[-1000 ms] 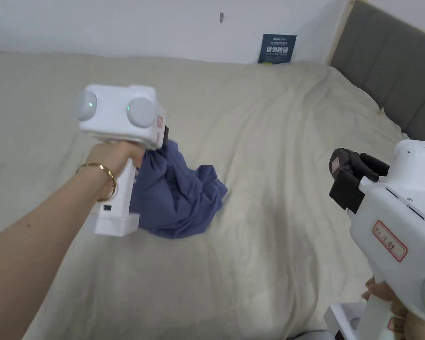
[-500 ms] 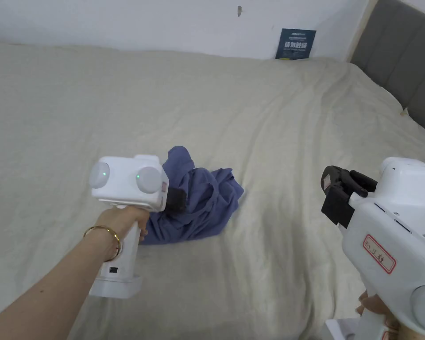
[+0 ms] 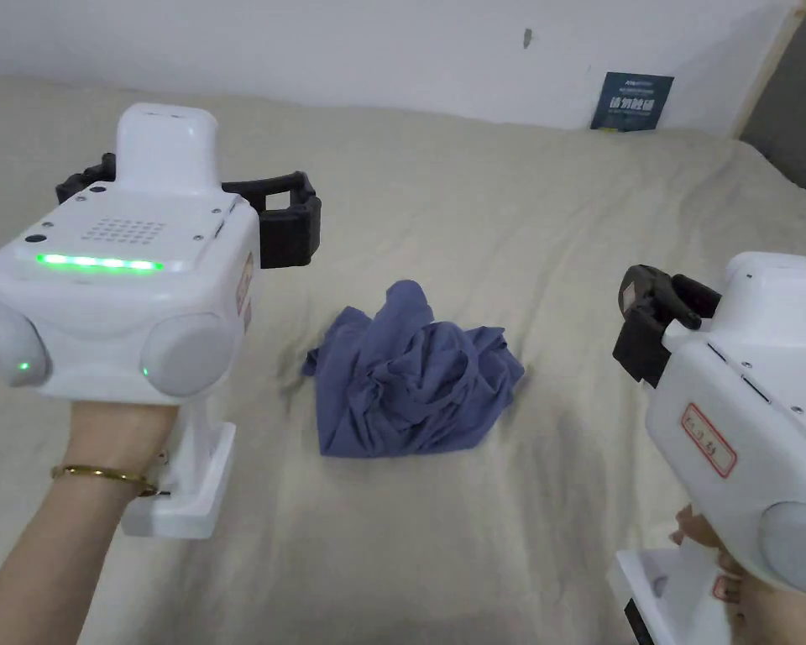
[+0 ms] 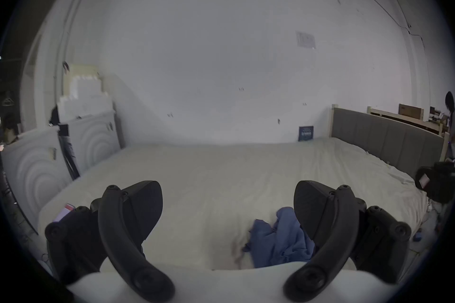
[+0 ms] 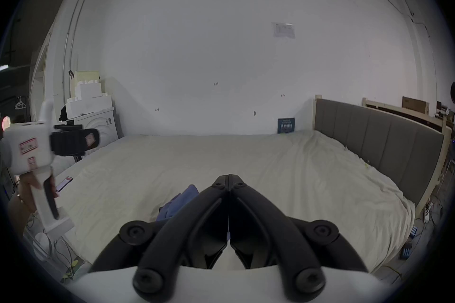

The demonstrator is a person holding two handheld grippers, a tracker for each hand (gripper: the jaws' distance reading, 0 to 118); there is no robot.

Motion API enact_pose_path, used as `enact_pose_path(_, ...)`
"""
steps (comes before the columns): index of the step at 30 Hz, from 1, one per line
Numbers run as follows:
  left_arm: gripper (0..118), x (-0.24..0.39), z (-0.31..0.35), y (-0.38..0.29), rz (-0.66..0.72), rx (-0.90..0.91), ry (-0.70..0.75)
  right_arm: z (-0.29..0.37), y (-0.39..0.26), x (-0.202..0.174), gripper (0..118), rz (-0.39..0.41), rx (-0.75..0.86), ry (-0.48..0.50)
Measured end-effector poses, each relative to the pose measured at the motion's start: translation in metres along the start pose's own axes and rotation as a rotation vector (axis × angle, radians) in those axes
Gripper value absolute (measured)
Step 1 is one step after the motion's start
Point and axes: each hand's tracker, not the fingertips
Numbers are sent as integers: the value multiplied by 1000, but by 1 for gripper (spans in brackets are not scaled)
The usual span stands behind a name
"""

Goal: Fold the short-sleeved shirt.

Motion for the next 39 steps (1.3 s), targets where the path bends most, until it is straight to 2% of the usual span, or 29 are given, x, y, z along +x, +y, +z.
enact_pose_path(1, 109, -3, 8, -2, -3, -9, 2, 0, 1, -3, 2, 1, 4, 1)
enact_pose_path(2, 100, -4, 15, -5, -6, -12, 7, 0, 1, -6, 2, 2, 9, 5)
enact_pose_path(3, 84, -5, 22, -12, -14, -4, 17, 0, 1, -8, 2, 0, 11, 14)
enact_pose_path(4, 61, -5, 31, -18, -32, 12, 45, 1, 0, -10, 2, 0, 12, 19)
enact_pose_path(5, 31, -4, 37, -23, -45, 14, 64, 2, -1, -12, 2, 0, 14, 22)
enact_pose_path(6, 16, -4, 42, -28, -40, 7, 65, 3, -2, -15, 2, 2, 14, 24)
enact_pose_path(7, 11, -4, 44, -35, -30, 3, 66, 4, -4, -16, 2, 2, 12, 27)
enact_pose_path(9, 10, -6, 49, -45, 4, -8, 53, 4, -7, -18, 2, -3, 10, 34)
enact_pose_path(11, 0, -4, 51, -54, 3, -16, 57, 6, -11, -21, 2, -9, 12, 34)
enact_pose_path(22, 0, -5, 50, -68, 82, -54, 31, 10, -19, -24, 2, 13, 22, 7)
enact_pose_path(34, 0, -1, 41, -65, 67, -60, 17, 9, -17, -15, 2, 2, 26, -10)
enact_pose_path(39, 0, -2, 17, -63, 69, -130, -37, 1, -17, -12, 2, 16, 13, -17)
